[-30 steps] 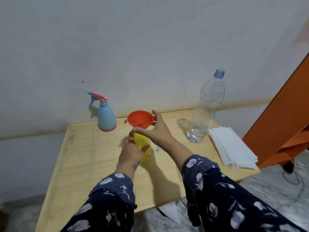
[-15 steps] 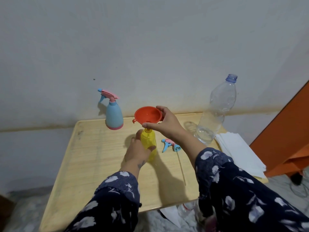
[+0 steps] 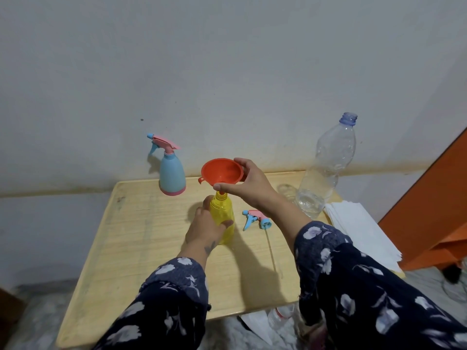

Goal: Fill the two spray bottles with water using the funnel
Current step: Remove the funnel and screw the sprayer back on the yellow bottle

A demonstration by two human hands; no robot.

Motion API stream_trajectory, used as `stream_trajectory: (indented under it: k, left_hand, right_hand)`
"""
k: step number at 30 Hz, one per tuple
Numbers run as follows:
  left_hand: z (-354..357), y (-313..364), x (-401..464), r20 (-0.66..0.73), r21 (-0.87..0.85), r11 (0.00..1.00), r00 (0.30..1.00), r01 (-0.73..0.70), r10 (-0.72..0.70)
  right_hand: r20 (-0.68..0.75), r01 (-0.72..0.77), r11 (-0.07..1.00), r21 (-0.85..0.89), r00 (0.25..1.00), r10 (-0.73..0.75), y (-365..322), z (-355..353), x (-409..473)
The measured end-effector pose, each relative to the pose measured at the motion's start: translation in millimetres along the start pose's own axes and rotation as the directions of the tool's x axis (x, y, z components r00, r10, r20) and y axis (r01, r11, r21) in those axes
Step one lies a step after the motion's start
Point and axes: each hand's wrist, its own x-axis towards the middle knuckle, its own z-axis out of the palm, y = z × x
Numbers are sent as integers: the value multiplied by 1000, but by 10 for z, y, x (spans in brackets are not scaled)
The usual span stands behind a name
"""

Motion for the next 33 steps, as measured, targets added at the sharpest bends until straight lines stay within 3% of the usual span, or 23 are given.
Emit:
stream_trajectory:
  k: [10, 15, 27, 33]
  left_hand:
    - [-7, -26, -13, 6, -24, 999, 999, -39, 39]
    - [-1, -107, -28, 16, -29, 997, 997, -76, 76]
    - [99, -157, -4, -49, -66, 996, 997, -65, 62]
    - [112, -158, 15, -58, -78, 995, 997, -61, 56]
  right_hand:
    - [16, -52, 996, 74, 999, 51, 46, -137, 55]
    - [-10, -176, 964, 201, 983, 181, 190, -379, 222]
    - [-137, -482, 875, -39, 870, 473, 1312, -556, 670]
    - [-158, -520, 839, -162, 852, 498, 1580, -554, 766]
